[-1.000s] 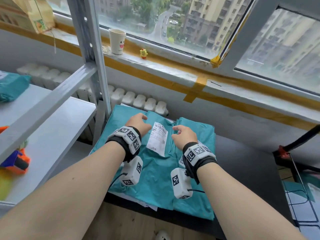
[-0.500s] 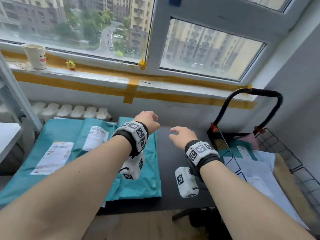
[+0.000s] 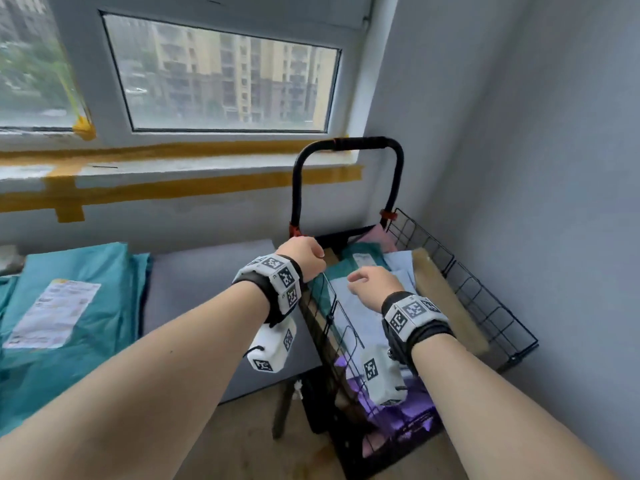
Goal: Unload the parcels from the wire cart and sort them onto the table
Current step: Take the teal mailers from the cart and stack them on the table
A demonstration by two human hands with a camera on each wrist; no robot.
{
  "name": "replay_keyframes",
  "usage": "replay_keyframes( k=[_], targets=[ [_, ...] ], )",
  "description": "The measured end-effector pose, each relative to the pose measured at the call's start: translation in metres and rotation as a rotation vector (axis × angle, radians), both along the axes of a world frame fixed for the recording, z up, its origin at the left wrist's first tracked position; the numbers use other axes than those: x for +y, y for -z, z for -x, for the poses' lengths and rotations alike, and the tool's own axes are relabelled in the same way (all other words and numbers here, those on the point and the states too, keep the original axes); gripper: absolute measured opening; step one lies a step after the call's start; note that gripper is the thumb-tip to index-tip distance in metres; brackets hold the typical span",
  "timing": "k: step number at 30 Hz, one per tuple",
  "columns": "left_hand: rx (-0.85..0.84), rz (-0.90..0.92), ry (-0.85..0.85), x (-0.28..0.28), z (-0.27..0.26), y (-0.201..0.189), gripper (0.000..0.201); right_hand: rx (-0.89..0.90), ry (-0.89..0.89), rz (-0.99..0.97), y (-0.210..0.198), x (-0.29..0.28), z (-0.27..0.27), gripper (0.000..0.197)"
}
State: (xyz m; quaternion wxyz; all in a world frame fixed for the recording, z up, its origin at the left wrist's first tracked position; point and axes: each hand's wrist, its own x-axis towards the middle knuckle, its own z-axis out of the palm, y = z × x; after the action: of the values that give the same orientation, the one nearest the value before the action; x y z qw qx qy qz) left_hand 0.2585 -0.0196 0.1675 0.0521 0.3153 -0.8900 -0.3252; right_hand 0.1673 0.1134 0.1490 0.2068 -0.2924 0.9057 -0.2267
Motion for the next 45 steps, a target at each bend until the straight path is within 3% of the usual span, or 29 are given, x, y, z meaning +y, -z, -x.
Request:
replay_keyframes(
  k=[8,17,24,30,35,41,45],
  targets=[
    [-0.089,-0.042,0.041,0.072,0.102,0.034,0.034,-0.12,0.13,0.023,0.042,0.092,0.119,0.025],
    [-0.188,-0.06,0.011,0.048,0.183,0.075,0.036,-0.252,0.21,0.049,0.096,0.09,0.193,0.024],
    [-0.227,-0.17,-0.039,0.003,0.268,0.126,0.036,-0.286,0.252,-0.044,0.117,0.055,0.273,0.028],
    [-0.279,-0.24,-0.121,-0.066,0.323,0.173,0.035,-0.282,0.192,-0.104,0.14,-0.022,0.334,0.031],
    [-0.343,-0.339,-0.183,-0.097,0.351,0.221,0.038,-0.298,0.133,-0.239,0.178,-0.075,0.359,0.036],
    [-0.314,-0.373,-0.148,-0.119,0.381,0.25,0.041,-0.316,0.208,-0.329,0.216,-0.111,0.395,0.052],
    [-0.339,-0.515,-0.186,-0.116,0.375,0.274,0.045,-0.296,0.258,-0.411,0.244,-0.123,0.409,0.037]
  ],
)
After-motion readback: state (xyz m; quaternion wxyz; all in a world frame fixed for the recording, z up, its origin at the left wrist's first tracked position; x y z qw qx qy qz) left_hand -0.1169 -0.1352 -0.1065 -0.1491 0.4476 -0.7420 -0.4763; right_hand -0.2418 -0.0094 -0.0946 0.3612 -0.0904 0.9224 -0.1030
